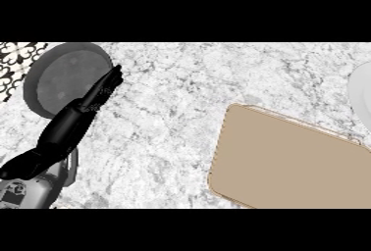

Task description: Pick the tomato from the tray and place it in the plate

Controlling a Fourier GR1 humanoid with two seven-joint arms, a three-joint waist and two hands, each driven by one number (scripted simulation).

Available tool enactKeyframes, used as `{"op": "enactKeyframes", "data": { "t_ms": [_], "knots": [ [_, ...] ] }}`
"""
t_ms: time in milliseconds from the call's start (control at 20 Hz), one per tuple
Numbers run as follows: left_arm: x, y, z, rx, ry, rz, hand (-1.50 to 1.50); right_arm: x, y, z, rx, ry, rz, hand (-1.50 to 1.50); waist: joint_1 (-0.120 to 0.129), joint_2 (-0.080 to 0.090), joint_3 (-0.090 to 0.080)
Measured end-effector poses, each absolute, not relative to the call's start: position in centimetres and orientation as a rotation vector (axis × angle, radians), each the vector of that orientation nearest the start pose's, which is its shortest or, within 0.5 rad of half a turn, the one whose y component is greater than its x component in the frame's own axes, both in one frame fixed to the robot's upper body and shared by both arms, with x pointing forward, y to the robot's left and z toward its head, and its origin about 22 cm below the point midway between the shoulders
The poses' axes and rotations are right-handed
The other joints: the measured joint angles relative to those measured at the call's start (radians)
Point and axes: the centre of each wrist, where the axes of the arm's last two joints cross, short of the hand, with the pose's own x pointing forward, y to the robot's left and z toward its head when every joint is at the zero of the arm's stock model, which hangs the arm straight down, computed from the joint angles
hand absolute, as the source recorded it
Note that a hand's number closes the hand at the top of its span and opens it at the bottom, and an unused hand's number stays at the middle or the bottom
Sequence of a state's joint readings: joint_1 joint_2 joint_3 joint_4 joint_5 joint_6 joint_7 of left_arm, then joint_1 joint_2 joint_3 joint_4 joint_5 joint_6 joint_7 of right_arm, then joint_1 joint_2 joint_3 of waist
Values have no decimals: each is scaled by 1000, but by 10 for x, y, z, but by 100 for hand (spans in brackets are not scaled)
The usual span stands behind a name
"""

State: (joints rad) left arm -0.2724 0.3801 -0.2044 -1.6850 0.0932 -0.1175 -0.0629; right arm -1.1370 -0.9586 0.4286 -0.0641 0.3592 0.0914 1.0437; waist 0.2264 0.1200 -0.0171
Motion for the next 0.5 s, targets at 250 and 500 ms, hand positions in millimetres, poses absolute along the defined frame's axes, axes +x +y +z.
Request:
{"op": "enactKeyframes", "data": {
  "t_ms": [250, 500],
  "knots": [
    [287, 217, 109, -152, -1914, -653, 0, 369, -509, 239, -1456, 168, -166, 150, 42, 11, 4],
    [289, 208, 112, -183, -1920, -676, 0, 367, -512, 249, -1566, 214, -232, 150, 60, 14, 10]
  ]
}}
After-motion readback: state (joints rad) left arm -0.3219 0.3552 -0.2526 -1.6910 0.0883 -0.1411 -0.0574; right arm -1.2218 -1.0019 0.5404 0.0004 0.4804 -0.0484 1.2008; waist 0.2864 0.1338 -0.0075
